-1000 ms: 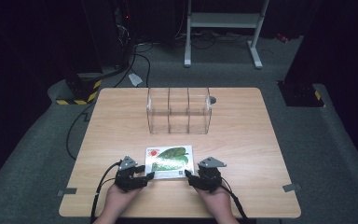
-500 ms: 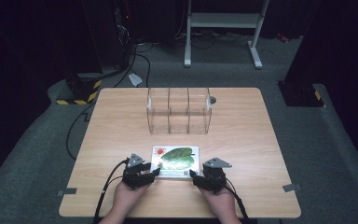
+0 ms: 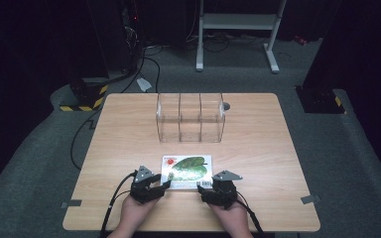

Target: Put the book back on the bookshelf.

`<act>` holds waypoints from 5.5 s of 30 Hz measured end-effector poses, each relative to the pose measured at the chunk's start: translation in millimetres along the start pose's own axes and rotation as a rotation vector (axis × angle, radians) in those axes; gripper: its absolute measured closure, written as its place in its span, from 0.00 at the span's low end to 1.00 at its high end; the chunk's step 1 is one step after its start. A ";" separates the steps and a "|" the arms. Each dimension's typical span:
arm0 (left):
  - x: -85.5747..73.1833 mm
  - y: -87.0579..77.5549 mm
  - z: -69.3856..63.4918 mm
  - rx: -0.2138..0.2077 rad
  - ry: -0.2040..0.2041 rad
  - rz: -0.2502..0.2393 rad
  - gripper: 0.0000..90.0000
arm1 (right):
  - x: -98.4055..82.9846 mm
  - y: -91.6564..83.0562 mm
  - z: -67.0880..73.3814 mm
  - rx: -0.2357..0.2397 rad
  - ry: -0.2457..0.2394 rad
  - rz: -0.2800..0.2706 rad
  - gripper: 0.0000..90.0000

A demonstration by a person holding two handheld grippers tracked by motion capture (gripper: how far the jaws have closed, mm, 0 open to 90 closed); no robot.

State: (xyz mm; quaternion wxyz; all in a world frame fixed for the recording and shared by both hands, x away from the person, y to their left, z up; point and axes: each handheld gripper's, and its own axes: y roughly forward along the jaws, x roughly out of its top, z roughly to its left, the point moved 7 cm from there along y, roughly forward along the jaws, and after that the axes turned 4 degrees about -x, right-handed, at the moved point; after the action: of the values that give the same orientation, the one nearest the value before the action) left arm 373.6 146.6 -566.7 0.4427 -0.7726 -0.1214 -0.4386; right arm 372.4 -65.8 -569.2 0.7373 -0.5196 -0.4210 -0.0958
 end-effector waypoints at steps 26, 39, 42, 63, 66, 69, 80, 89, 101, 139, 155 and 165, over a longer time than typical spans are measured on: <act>12.9 -16.5 -7.5 -0.009 0.044 -0.127 0.55 | -2.9 2.2 6.4 -0.020 -0.072 0.010 0.22; 17.7 -22.7 -11.4 -0.017 0.062 -0.162 0.56 | -3.1 3.0 6.8 -0.067 -0.086 0.009 0.26; 17.4 -22.4 -11.6 -0.018 0.058 -0.160 0.56 | -2.9 2.8 6.4 -0.068 -0.085 0.008 0.27; 13.7 -4.0 3.1 -0.065 -0.054 -0.069 0.39 | -3.0 3.0 6.3 -0.074 -0.085 0.006 0.28; 15.7 -2.8 5.3 -0.096 -0.097 -0.061 0.38 | -3.1 3.0 6.7 -0.076 -0.083 0.006 0.28; 18.0 0.2 4.9 -0.131 -0.114 -0.055 0.39 | -3.1 3.0 6.6 -0.079 -0.087 0.007 0.28; 16.7 8.3 8.5 -0.133 -0.142 -0.034 0.39 | -3.1 3.6 6.7 -0.087 -0.100 0.003 0.28; 15.9 8.9 5.6 -0.119 -0.091 -0.021 0.45 | -3.5 3.5 7.3 -0.091 -0.100 0.006 0.28; 14.1 5.5 8.6 -0.103 -0.022 0.004 0.56 | -4.2 1.7 7.7 -0.069 -0.100 0.020 0.26; 18.8 -10.0 -4.7 -0.049 0.177 -0.095 0.71 | 9.5 -12.0 -10.5 -0.027 -0.013 -0.092 0.35; 18.9 -17.5 -10.0 -0.049 0.225 -0.125 0.74 | 15.6 -3.4 -13.1 -0.006 0.030 -0.085 0.30; 19.0 -18.3 -11.6 -0.038 0.250 -0.133 0.74 | 17.9 0.2 -12.4 0.016 0.058 -0.077 0.27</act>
State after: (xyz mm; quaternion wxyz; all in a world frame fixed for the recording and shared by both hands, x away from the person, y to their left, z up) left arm 367.5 144.2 -538.6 0.4095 -0.7106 -0.1077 -0.5620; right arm 390.2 -70.9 -557.7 0.7491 -0.4941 -0.4198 -0.1360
